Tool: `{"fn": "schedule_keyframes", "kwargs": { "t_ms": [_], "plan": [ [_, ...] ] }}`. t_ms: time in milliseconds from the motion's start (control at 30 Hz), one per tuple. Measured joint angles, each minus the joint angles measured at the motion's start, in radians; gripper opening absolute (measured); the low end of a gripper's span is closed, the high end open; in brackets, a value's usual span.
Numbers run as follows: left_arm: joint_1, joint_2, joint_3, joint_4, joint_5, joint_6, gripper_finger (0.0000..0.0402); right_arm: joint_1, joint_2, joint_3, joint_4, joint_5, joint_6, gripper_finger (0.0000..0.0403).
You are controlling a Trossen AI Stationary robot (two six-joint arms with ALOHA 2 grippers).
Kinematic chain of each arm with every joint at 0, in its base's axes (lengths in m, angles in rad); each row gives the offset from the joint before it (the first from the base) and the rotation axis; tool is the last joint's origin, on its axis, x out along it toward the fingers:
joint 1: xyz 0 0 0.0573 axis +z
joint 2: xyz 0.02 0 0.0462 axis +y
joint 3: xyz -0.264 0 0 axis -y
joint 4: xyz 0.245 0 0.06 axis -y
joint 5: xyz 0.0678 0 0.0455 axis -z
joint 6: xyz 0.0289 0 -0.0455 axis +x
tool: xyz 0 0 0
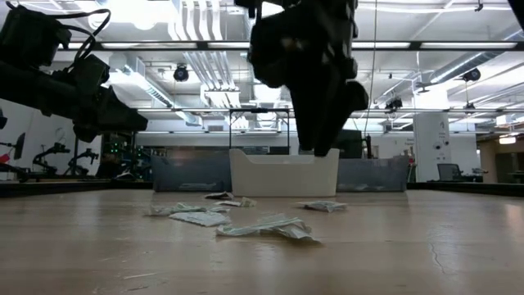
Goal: Pick & Place First Aid Supplies
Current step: Put the orange ointment pack into the right black bin
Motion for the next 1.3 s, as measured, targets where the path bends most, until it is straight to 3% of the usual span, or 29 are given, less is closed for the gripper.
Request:
{"fn": "schedule_keyframes", "kwargs": {
  "t_ms": [267,600,867,1300],
  "plan": [
    [0.000,0.000,0.000,0.000,0.000,0.000,0.0094,-0.011,0.047,0.000,-0.003,0.137,0.006,0.0148],
    [0.000,0.000,0.000,0.000,0.000,0.000,0.0094,-0.016,0.050,-0.036,-0.002,0.134,0.018,0.0132],
    [0.000,0.000,0.000,0.000,0.000,-0.001,0.0094,-0.016,0.050,-0.071,0.009,0.135,0.051,0.0141],
    [0.000,0.000,0.000,0.000,0.000,-0.001,0.0094,-0.021,0.047,-0.198,0.128,0.128,0.114,0.0123]
  ]
}}
